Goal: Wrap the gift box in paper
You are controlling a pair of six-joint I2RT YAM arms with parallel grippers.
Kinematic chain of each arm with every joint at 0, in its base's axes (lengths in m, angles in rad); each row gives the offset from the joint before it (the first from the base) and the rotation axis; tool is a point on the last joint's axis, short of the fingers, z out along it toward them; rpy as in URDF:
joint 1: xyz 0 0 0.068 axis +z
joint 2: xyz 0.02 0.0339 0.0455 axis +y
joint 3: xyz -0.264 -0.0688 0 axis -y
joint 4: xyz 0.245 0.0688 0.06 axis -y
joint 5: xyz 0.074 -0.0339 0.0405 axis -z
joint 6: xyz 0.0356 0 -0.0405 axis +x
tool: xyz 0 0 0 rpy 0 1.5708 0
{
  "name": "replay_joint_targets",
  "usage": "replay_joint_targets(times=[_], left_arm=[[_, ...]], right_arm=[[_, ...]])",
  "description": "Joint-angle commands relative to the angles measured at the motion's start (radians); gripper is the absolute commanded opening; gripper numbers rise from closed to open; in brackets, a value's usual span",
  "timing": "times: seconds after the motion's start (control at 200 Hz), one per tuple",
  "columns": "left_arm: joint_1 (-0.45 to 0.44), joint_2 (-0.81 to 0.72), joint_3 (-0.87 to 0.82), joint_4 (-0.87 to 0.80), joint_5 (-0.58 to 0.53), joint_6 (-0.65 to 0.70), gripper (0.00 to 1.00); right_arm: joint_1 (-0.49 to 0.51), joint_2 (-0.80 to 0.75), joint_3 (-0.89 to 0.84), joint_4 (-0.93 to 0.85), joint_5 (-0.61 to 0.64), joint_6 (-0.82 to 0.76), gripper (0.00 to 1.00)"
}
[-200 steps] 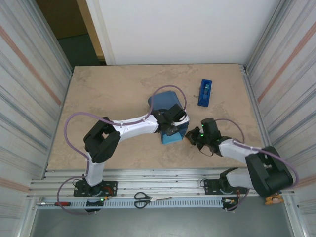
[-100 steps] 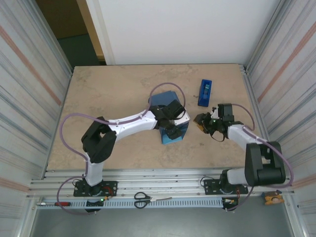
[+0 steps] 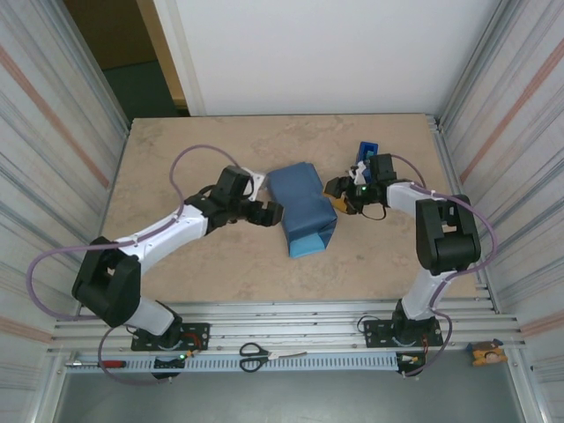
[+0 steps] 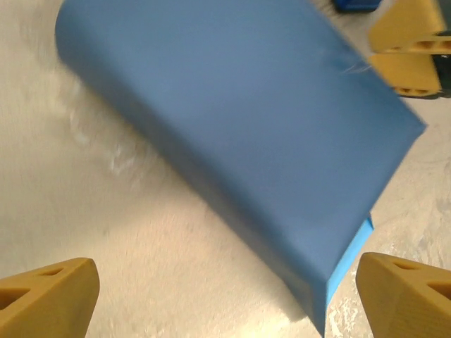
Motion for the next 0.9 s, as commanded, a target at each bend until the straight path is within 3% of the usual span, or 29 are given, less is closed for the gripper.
replay_joint_targets(times=[0.0,0.22,0.541,0.611,0.676,0.742,0.892], left_arm=[[0.043,-0.056,-0.078,0.072,0.099,-0.135,0.93],[0.071,-0.089,-0.164,0.086,0.123,-0.175,0.91],[0.173,-0.097,-0.302,0.188,0.231,-0.321,0.59],[0.174,-0.091,-0.307,0.193,0.235,-0.327,0.53],[0.176,-0.08,-0.305,0.196,0.243,-0.327,0.46],[0.176,-0.067,-0.303,0.202,0.254,-0.331,0.41],[0.179,-0.027,-0.296,0.195,0.268,-0.34,0.34]], right_arm=[[0.036,-0.003,-0.015,-0.032,-0.041,-0.019,0.63],[0.111,-0.114,-0.113,-0.02,0.03,0.029,0.64],[0.174,-0.276,0.004,-0.324,0.408,-0.116,0.68],[0.212,-0.268,0.043,-0.333,0.422,-0.144,0.61],[0.239,-0.241,0.075,-0.317,0.384,-0.154,0.4],[0.267,-0.2,0.117,-0.322,0.375,-0.161,0.27],[0.334,-0.075,0.239,-0.388,0.408,-0.198,0.08]])
